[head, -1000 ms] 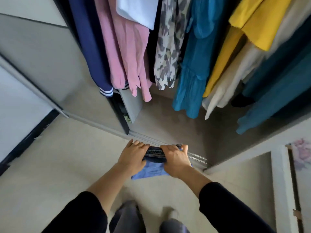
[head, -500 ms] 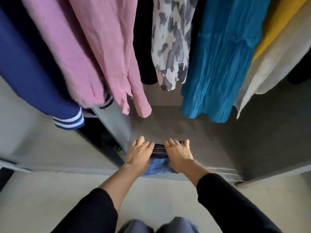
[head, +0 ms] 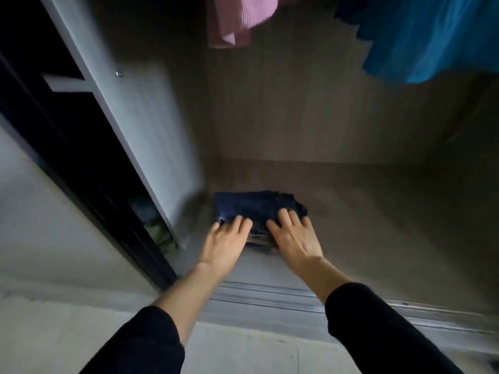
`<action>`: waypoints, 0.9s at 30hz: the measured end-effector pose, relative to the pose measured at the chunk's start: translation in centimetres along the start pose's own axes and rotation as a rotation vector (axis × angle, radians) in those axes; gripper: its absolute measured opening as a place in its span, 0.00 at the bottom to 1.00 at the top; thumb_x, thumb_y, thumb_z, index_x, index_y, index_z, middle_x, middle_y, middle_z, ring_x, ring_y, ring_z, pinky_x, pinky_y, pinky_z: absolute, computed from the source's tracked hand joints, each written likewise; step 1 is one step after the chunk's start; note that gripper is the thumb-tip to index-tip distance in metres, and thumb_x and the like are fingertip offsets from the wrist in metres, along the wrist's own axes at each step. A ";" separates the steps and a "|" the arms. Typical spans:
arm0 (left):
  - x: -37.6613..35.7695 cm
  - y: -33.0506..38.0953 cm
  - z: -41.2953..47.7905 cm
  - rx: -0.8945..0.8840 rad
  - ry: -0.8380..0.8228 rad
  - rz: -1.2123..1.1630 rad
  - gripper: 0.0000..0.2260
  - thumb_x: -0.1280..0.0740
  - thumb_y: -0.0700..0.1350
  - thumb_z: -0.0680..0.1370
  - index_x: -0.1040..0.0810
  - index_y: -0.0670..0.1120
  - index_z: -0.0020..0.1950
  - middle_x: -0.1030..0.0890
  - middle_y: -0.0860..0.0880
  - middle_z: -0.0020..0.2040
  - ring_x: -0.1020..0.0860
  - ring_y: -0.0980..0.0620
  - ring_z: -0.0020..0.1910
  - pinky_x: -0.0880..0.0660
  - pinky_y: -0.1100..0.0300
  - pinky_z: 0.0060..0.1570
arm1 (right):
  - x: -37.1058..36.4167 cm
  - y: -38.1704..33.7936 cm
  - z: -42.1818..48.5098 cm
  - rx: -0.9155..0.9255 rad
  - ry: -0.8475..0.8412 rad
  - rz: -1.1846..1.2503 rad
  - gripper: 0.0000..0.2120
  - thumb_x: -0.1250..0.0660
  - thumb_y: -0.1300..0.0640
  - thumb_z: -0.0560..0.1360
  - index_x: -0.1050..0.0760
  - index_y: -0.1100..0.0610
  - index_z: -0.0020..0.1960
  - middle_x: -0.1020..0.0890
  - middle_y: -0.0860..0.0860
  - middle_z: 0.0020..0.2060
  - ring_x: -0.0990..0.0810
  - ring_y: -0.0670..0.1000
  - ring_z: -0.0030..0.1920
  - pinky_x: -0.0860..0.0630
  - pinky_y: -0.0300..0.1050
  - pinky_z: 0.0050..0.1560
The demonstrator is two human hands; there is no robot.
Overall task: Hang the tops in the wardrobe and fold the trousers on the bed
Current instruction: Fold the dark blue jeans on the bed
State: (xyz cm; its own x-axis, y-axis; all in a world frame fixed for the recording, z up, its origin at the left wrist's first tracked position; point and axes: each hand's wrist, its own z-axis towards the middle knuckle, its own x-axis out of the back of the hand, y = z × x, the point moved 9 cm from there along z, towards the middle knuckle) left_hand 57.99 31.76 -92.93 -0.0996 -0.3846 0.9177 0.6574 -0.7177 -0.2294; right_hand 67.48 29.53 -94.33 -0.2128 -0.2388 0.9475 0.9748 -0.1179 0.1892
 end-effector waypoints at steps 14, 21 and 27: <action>-8.9 -4.1 0.4 0.141 -0.264 -0.028 0.20 0.24 0.36 0.65 0.24 0.44 0.55 0.21 0.46 0.44 0.18 0.44 0.36 0.25 0.54 0.26 | -6.8 -0.5 1.9 -0.072 -0.268 0.262 0.30 0.38 0.69 0.74 0.43 0.53 0.71 0.24 0.57 0.56 0.21 0.59 0.52 0.33 0.47 0.38; -13.1 -7.0 3.2 0.211 -0.352 0.039 0.32 0.36 0.36 0.75 0.46 0.43 0.76 0.52 0.43 0.78 0.31 0.44 0.67 0.32 0.54 0.63 | -10.6 0.3 6.6 -0.099 -0.375 0.465 0.36 0.35 0.55 0.76 0.51 0.50 0.78 0.32 0.55 0.67 0.29 0.59 0.65 0.27 0.51 0.57; -17.2 -9.6 5.9 0.193 -0.440 0.043 0.35 0.35 0.42 0.76 0.51 0.42 0.77 0.55 0.44 0.76 0.40 0.45 0.71 0.46 0.55 0.73 | -13.5 -0.5 9.6 -0.018 -0.444 0.476 0.45 0.32 0.55 0.74 0.60 0.53 0.79 0.37 0.56 0.69 0.36 0.57 0.70 0.33 0.50 0.67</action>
State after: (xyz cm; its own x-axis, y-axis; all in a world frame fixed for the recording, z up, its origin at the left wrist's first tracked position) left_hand 57.80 48.66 -104.66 0.2290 -0.0991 0.9684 0.7846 -0.5700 -0.2438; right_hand 70.54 42.05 -104.79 0.2939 0.1515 0.9438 0.9536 -0.1141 -0.2787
